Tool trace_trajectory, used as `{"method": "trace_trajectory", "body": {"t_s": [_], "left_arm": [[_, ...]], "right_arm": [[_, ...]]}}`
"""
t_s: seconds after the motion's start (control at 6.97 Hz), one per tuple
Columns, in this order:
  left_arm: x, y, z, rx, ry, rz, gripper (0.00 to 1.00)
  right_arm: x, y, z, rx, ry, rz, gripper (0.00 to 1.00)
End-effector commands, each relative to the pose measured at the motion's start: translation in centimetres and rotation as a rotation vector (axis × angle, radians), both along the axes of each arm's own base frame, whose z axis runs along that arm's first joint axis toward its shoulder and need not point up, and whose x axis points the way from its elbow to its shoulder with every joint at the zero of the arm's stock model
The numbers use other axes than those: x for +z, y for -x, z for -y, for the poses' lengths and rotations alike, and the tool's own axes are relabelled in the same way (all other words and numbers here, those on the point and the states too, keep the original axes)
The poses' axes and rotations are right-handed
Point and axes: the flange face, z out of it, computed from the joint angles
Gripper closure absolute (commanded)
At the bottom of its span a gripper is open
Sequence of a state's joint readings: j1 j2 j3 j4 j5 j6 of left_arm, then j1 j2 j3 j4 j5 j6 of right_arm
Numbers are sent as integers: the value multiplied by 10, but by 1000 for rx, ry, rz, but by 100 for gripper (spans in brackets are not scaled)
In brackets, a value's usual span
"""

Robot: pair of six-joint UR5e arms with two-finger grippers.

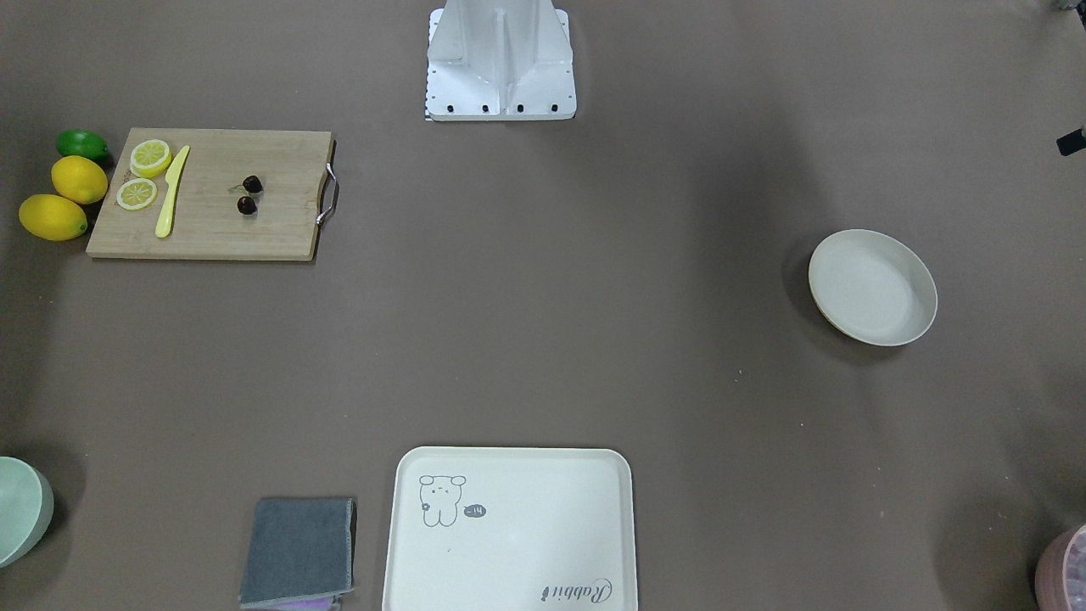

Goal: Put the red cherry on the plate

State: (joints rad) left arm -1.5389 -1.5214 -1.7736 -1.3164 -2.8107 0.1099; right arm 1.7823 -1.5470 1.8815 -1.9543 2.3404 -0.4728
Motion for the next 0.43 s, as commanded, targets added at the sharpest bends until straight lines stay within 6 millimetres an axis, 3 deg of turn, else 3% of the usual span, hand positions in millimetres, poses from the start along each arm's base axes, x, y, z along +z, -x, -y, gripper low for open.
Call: {"method": "trace_trajectory", "body": {"t_s": [0.0, 0.14, 0.29], "left_arm": [[35, -17, 15, -6, 3, 10, 2], [53, -18, 19, -25, -17, 68, 2], [69, -32, 25, -41, -22, 89, 2]], "right_arm": [[5, -1, -5, 3, 9, 2, 0], [7, -1, -5, 12, 21, 5, 0], [7, -1, -6, 12, 23, 5, 0]]}}
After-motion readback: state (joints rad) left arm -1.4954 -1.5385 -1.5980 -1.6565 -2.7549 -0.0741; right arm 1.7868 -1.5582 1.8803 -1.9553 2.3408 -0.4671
